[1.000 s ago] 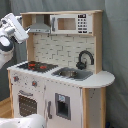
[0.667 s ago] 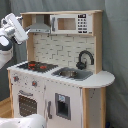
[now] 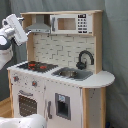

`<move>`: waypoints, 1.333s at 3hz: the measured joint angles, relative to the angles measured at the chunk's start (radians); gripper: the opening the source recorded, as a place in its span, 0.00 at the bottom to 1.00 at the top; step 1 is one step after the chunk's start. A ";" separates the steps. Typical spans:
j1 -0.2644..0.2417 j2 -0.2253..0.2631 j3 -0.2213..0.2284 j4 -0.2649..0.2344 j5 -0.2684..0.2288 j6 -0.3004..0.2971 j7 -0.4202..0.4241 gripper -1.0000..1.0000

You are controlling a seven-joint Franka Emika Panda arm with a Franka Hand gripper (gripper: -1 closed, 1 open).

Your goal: Play with the kitchen

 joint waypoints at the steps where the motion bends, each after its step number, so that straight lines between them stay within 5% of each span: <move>1: -0.012 0.004 0.005 0.035 -0.061 -0.080 0.098 1.00; 4: -0.069 0.025 0.020 0.140 -0.156 -0.294 0.287 1.00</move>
